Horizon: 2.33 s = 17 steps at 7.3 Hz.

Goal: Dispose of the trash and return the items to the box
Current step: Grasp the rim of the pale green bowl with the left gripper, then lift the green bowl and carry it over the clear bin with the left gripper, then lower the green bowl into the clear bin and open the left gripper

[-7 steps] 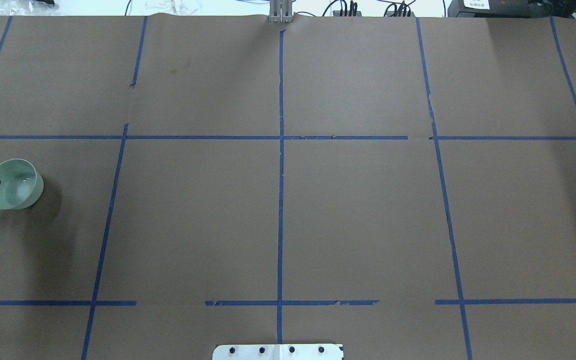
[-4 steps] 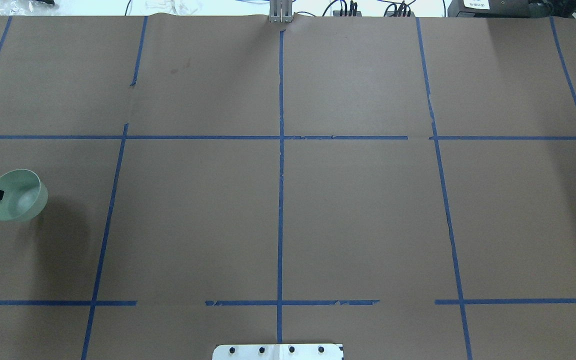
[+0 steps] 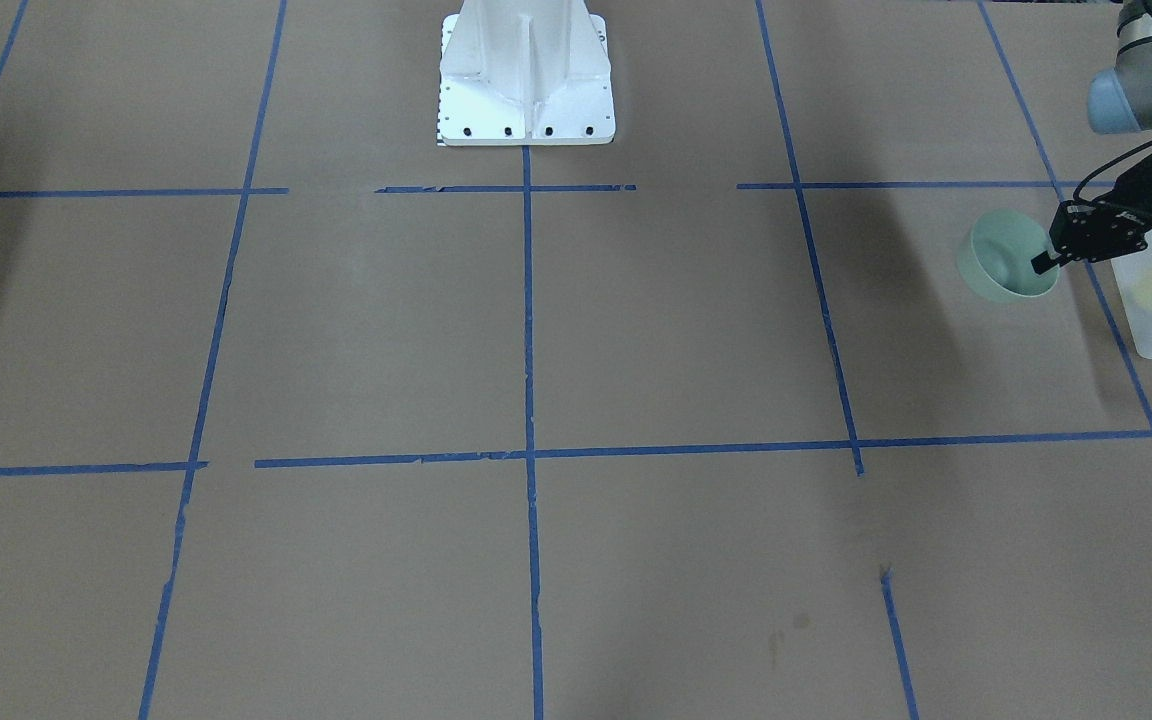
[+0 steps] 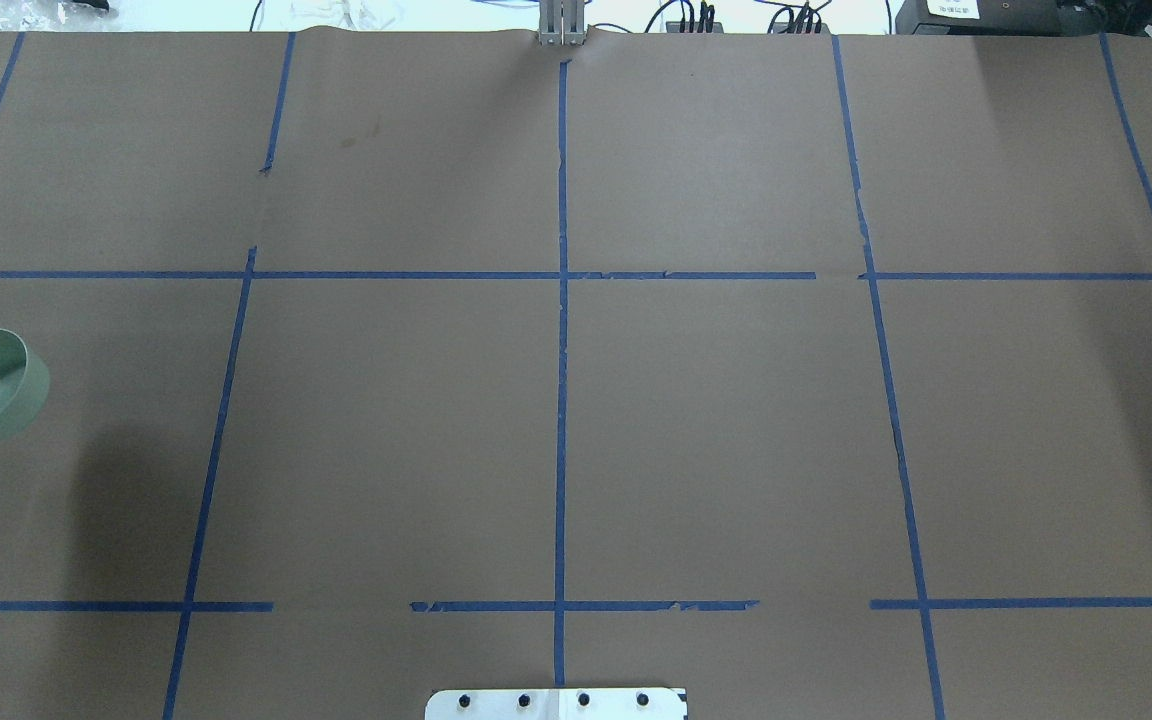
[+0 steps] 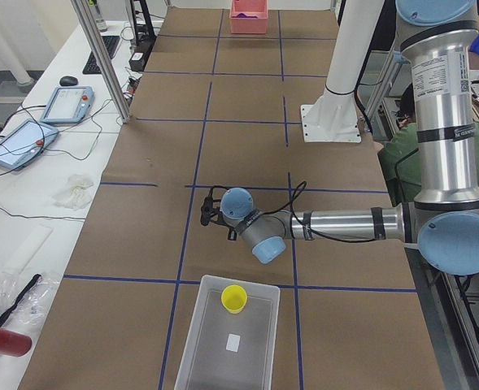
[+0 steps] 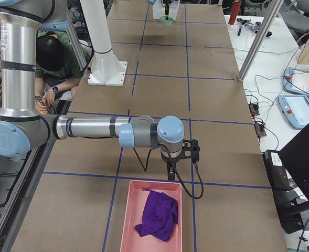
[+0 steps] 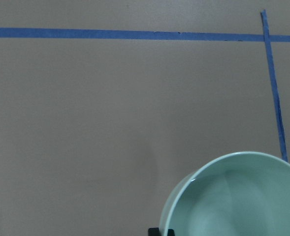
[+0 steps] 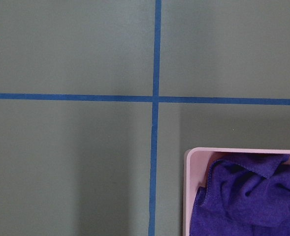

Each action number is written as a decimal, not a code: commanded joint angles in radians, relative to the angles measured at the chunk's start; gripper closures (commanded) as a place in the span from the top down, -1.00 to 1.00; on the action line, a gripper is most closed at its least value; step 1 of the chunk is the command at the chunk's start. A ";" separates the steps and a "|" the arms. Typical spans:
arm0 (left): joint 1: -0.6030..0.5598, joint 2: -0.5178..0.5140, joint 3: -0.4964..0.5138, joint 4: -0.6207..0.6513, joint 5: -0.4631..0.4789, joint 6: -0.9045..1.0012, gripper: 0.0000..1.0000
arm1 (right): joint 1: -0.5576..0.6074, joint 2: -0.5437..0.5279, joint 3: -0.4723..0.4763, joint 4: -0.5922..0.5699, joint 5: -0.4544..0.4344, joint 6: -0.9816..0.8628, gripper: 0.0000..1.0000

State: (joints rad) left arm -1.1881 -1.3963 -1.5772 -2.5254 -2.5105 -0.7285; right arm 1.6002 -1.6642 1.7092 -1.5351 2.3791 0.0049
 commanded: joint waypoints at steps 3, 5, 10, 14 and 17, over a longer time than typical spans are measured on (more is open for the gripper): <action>-0.216 -0.015 -0.003 0.361 -0.008 0.420 -1.00 | -0.040 0.044 -0.105 0.101 0.020 0.024 1.00; -0.341 -0.064 0.003 0.573 -0.008 0.613 -1.00 | -0.040 0.043 -0.091 0.151 0.063 0.110 1.00; -0.566 -0.176 0.262 0.775 0.001 0.979 -1.00 | -0.040 0.031 -0.030 0.162 0.091 0.179 1.00; -0.657 -0.182 0.426 0.667 0.160 0.986 -1.00 | -0.040 0.032 -0.028 0.164 0.086 0.176 1.00; -0.657 -0.182 0.493 0.550 0.195 0.940 -1.00 | -0.040 0.034 -0.026 0.164 0.086 0.178 1.00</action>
State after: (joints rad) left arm -1.8445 -1.5784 -1.1041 -1.9379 -2.3422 0.2183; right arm 1.5600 -1.6310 1.6822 -1.3714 2.4651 0.1824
